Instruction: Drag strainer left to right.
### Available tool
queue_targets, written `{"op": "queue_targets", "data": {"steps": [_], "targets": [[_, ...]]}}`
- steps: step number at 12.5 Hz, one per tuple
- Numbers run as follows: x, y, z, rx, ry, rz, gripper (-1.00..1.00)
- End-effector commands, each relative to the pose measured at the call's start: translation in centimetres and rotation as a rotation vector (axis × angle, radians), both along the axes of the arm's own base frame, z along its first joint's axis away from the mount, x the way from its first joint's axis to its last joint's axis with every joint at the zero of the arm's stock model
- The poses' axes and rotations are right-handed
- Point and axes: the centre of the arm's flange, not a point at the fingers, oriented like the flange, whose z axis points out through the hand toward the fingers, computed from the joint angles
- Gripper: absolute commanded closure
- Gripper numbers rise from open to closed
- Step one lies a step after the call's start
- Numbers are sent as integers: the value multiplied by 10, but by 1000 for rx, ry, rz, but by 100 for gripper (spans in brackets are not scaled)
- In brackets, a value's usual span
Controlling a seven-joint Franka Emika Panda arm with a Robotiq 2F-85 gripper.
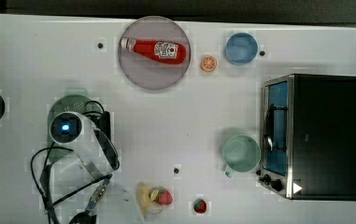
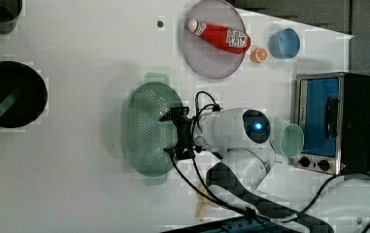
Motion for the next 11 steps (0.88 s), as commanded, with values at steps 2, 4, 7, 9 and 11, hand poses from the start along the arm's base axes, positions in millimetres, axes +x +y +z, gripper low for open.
{"op": "queue_targets", "data": {"steps": [2, 4, 7, 9, 11], "targets": [[15, -4, 20, -4, -50, -70, -100], [15, -21, 18, -21, -50, -91, -100], [16, -54, 20, -53, -57, -84, -100], [16, -79, 21, -75, -56, -88, -100], [16, -102, 21, -93, -55, -97, -100]]}}
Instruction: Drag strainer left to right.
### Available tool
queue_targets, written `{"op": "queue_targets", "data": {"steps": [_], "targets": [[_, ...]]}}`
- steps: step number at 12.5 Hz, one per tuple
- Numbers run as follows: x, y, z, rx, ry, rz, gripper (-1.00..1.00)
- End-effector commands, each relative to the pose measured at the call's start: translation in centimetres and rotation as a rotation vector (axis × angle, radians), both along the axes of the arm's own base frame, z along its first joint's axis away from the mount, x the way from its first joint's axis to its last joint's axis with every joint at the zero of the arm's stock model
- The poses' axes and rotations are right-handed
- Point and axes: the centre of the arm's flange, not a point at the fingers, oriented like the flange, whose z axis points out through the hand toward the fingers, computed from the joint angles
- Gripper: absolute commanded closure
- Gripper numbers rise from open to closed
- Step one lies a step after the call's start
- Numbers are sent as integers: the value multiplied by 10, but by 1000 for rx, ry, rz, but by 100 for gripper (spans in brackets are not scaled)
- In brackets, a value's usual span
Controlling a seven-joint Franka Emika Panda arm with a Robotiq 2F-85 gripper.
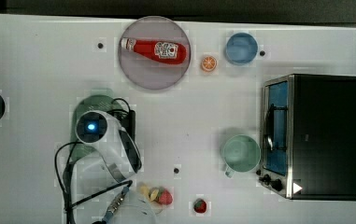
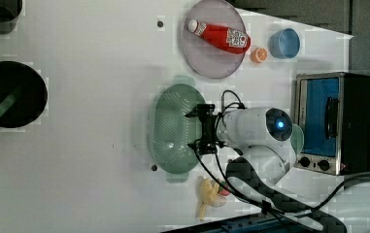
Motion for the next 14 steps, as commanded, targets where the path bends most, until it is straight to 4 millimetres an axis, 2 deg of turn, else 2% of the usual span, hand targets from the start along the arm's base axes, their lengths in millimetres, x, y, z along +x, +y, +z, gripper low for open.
{"op": "queue_targets", "data": {"steps": [1, 14], "targets": [[10, -39, 14, -18, -23, 2, -100], [23, -199, 13, -104, -14, -7, -100]]}}
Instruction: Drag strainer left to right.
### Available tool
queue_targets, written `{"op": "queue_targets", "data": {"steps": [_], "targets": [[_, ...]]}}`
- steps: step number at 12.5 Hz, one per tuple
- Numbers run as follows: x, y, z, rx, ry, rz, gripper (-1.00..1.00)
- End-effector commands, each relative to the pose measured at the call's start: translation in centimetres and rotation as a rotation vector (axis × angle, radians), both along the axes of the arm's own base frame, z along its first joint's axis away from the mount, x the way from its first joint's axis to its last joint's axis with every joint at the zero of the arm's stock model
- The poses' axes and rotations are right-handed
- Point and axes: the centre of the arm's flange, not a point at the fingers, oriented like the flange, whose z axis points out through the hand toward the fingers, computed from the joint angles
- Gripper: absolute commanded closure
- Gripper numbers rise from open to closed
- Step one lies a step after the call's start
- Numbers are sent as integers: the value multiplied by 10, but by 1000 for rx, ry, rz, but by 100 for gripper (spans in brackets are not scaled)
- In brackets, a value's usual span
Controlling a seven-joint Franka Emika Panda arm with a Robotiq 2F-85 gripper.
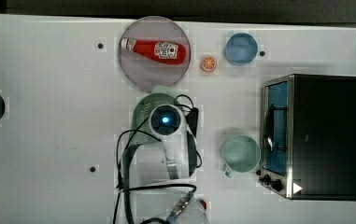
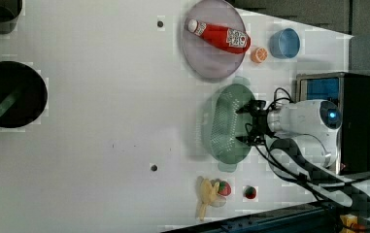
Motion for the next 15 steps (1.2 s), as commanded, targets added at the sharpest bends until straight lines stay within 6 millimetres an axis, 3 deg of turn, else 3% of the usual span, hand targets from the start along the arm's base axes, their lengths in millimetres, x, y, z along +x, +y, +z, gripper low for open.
{"op": "queue_targets", "data": {"steps": [1, 5, 9, 12, 15], "targets": [[6, -27, 10, -9, -29, 96, -100], [4, -70, 12, -31, -24, 96, -100], [1, -97, 14, -47, -23, 79, -100], [11, -81, 32, -26, -52, 242, -100], [20, -60, 85, 0, -50, 467, -100]]}}
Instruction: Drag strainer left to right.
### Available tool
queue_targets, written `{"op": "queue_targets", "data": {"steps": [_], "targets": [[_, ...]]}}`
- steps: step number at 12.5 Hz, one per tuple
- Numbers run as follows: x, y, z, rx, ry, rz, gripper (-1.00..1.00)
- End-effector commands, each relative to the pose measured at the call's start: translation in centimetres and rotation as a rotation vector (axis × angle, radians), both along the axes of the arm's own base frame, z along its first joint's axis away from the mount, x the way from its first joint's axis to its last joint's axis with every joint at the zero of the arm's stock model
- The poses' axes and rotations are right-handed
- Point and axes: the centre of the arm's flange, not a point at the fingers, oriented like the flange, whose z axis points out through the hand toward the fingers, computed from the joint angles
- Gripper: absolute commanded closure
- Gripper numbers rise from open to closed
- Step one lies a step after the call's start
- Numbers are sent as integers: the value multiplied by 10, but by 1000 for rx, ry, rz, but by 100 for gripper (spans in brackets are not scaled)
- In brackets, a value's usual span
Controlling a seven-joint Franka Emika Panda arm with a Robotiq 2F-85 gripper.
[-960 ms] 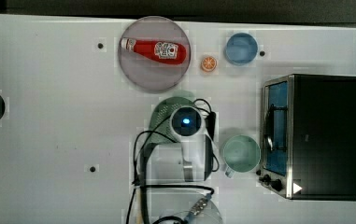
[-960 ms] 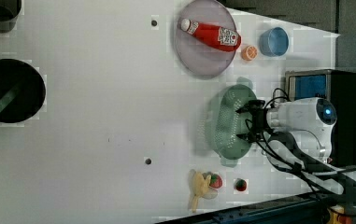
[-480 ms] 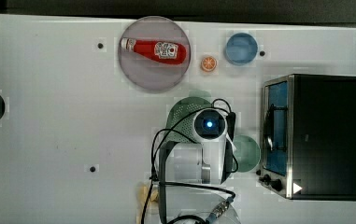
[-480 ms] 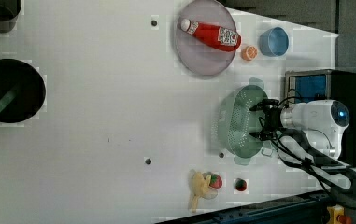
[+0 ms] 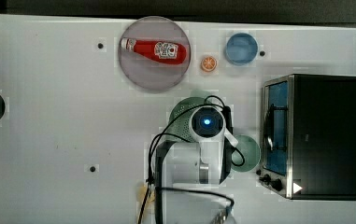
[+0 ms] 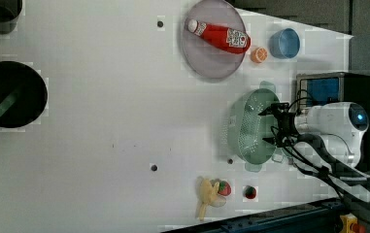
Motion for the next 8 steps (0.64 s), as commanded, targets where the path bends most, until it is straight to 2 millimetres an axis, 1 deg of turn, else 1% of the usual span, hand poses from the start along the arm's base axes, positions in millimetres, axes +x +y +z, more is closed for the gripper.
{"op": "queue_targets", "data": {"steps": [1, 4, 6, 8], "targets": [[27, 24, 79, 18, -64, 282, -100], [30, 29, 167, 49, -60, 399, -100], [19, 32, 226, 125, -74, 420, -100], [4, 34, 283, 169, -101, 514, -100]]}}
